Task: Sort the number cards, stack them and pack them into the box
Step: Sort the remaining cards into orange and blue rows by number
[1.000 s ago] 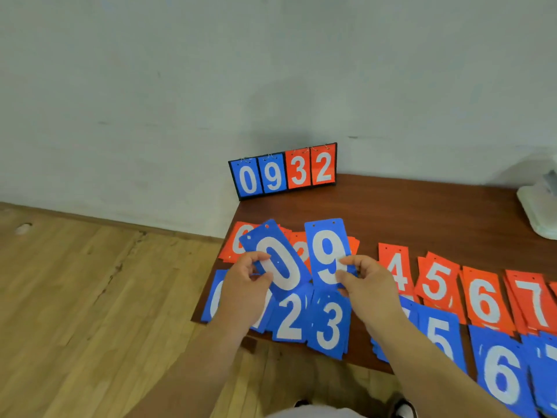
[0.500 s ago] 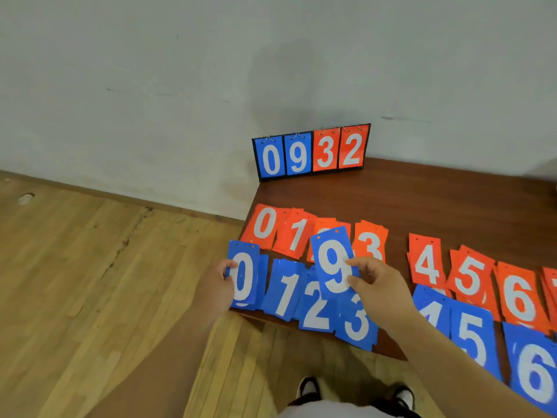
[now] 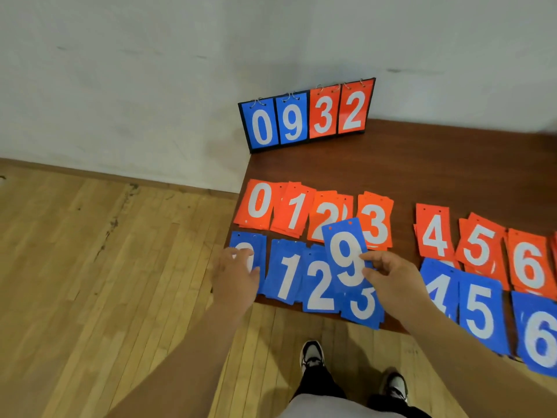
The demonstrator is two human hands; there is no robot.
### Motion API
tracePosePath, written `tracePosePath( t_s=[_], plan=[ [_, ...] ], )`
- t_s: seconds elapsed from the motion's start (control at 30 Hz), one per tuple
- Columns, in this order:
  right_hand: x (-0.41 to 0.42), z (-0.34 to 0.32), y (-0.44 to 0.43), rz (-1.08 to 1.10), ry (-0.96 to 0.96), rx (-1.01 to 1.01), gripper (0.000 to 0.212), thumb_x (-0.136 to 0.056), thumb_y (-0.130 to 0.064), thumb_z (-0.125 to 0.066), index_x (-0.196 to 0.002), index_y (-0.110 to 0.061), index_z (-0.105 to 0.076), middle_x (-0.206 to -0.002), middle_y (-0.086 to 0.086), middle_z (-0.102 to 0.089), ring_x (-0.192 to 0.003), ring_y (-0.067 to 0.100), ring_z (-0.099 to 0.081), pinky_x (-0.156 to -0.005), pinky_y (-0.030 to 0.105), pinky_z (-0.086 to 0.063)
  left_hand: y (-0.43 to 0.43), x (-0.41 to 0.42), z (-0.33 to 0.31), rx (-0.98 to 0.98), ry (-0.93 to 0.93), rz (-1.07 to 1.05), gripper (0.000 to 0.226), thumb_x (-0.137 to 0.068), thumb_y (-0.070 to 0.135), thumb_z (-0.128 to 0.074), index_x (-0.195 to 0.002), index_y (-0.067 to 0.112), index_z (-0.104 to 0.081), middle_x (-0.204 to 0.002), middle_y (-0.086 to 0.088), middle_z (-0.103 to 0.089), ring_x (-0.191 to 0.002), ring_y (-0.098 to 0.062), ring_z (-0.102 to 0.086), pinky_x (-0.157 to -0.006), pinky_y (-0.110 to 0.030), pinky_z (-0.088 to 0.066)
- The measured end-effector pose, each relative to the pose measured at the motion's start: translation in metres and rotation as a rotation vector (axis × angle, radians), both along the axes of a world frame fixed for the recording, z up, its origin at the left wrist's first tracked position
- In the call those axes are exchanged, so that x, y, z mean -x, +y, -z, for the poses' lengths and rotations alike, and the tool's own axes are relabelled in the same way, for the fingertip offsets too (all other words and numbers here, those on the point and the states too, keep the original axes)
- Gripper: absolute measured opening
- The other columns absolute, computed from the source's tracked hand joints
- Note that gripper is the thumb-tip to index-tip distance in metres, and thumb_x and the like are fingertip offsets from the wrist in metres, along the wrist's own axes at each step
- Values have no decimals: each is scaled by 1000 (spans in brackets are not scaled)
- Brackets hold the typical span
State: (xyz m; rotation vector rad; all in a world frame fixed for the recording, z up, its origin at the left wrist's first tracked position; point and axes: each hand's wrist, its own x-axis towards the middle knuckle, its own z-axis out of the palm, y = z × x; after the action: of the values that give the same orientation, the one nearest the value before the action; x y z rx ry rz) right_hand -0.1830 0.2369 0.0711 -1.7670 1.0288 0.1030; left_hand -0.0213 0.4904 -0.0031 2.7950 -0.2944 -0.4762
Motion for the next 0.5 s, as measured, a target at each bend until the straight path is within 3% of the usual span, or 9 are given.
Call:
tracePosePath(
  t_s=[0.07, 0.2, 0.37, 0.5],
  plan=[
    [2, -1, -6, 10, -11, 13, 19, -99, -18, -64, -109, -34, -62, -103, -17, -63, -84, 12, -66, -72, 45, -64, -18, 14, -7, 44, -9, 80, 47, -95, 42, -64, -139, 30, -54, -144, -1, -46, -133, -25, -42, -106, -42, -43],
    [27, 3, -33, 48, -28, 88, 24, -100, -18, -63, -120, -31, -62, -112, -10, -62, -93, 11, -62, -56, 16, -53, -67, 43, -18, 124, -31, 247, 55, -94, 51, -60, -143, 30, -47, -144, 0, -45, -133, -24, -39, -107, -42, -42],
    [100, -1, -89, 174, 15, 156, 31, -99, -11, -59, -117, -36, -61, -98, -8, -64, -51, 8, -50, -45, 22, -42, -146, 87, -31, 162, -73, 546, 61, -93, 54, -59, -147, 30, -44, -144, 2, -43, -133, -24, -39, -108, -41, -38],
    [181, -5, -138, 363, 39, 177, 31, -99, -9, -58, -118, -33, -61, -95, 2, -64, -58, 26, -53, -51, 38, -46, -211, 125, -37, 136, -73, 723, 61, -93, 55, -56, -147, 30, -42, -140, 3, -42, -132, -24, -39, -106, -42, -37]
  ],
)
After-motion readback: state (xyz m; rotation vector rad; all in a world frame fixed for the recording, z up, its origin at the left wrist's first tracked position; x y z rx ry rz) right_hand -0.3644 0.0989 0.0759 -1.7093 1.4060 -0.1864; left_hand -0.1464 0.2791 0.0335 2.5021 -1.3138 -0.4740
